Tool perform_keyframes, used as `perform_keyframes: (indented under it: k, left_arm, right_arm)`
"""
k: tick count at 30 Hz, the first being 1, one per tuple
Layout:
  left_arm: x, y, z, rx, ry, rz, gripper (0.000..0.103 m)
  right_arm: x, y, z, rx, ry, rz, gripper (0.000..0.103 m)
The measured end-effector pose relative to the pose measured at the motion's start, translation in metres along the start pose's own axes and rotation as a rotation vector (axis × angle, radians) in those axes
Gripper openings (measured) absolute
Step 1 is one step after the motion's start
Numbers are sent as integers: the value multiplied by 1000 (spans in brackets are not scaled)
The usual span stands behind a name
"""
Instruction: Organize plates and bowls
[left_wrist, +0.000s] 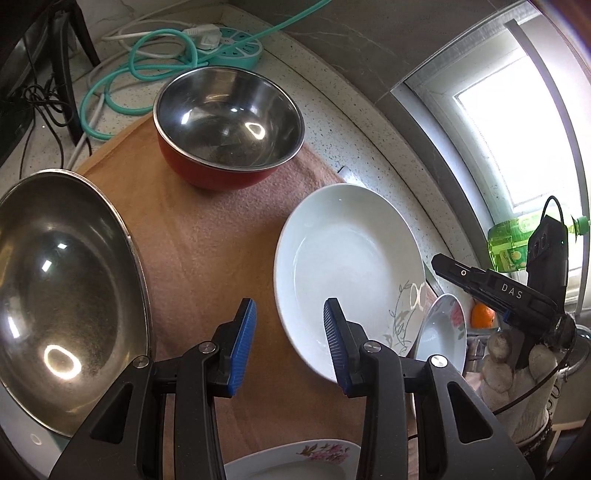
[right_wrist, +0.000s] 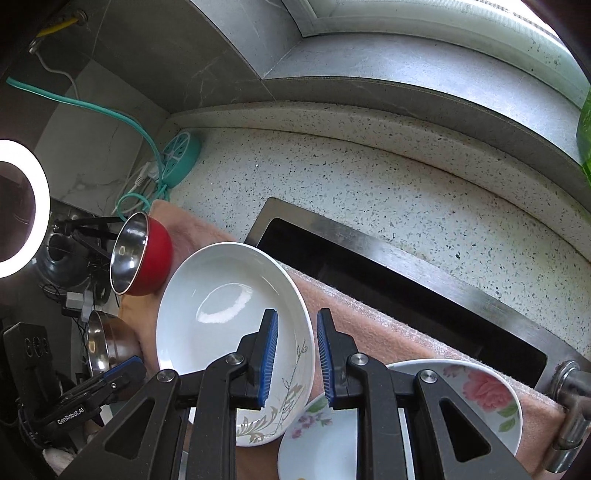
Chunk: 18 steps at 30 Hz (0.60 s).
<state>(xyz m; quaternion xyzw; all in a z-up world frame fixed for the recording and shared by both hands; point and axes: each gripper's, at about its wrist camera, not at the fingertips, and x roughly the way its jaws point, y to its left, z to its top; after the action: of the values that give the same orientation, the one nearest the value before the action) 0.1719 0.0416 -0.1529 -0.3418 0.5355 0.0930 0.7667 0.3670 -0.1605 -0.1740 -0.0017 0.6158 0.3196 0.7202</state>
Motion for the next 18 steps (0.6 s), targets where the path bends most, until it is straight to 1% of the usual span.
perform_keyframes:
  k: [10,11,12,13,17,18]
  left_arm:
    - [15,-13,4,40,9,28,34]
    - [18,-13,4,40,13,28,33]
    - [20,-13,4,41,16,29,29]
    - [22,-14,4,42,20,31,27]
    - [29,-16,4,47,30,33,27]
    - [30,-16,4,48,31,31,25]
  right_arm:
    - [11,-6,6,12,16,-6,20]
    - [13,-7,6,15,19,-5,20]
    - [13,-8,7,19,22,-5,20]
    - [14,-9,7,22,23,-4,20]
    - [18,-10,8,29,29,1,19]
    - [18,-10,8,30,31,2,19]
